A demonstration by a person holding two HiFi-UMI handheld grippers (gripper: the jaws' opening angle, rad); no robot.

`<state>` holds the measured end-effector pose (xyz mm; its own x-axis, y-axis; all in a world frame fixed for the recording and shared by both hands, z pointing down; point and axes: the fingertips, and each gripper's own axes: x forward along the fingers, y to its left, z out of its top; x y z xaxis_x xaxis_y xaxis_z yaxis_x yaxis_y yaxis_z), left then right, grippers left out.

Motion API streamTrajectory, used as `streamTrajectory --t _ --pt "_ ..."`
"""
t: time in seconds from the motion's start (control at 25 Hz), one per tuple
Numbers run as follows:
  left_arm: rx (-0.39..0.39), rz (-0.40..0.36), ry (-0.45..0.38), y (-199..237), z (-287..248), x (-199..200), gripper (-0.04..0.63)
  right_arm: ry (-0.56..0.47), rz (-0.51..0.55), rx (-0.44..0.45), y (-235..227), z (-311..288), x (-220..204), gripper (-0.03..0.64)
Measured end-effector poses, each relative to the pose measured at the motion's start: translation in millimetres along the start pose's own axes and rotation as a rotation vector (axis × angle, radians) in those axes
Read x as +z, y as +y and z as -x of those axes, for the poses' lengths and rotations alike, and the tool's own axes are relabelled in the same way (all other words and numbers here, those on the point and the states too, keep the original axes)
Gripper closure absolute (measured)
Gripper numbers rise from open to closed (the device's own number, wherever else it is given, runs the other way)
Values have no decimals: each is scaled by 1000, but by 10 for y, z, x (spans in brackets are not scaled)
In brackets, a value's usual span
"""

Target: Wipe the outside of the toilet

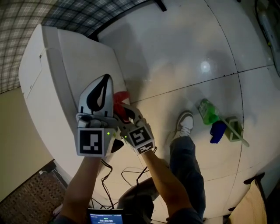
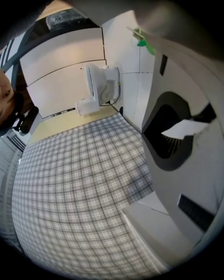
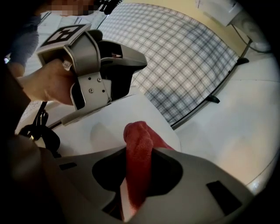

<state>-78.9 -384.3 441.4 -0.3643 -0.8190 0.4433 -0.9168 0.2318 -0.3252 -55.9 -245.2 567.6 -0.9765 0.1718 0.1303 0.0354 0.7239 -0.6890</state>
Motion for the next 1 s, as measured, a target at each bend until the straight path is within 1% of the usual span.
streamTrajectory --t 0.08,0.24,0.32,0.4,0.48,0.56,0.68,0.8,0.88,1.0 --pt "14 4 18 144 -254 22 583 -8 -11 6 -174 -134 205 532" --pt "75 34 51 506 -759 -25 583 -17 18 16 -650 -506 549 532" --pt "106 46 62 635 -957 -131 581 -21 26 30 -893 -761 658 532" --pt "132 73 76 701 -1108 -297 583 -14 37 52 -1117 -1046 688 532" --pt "148 96 93 732 -1241 -489 583 -12 55 74 -1328 -1336 705 532" --pt "154 100 95 734 -1351 -636 583 -16 63 86 -1514 -1552 729 532" --pt "155 71 106 710 -1426 -835 583 -5 63 91 -1703 -1777 623 532" --pt "160 50 136 701 -1490 -1029 583 18 68 103 -1760 -1936 453 532" --pt "152 44 140 662 -1502 -1089 583 32 69 114 -1724 -1933 338 532" --pt "129 46 143 565 -1458 -1118 583 52 52 112 -1615 -1768 131 532"
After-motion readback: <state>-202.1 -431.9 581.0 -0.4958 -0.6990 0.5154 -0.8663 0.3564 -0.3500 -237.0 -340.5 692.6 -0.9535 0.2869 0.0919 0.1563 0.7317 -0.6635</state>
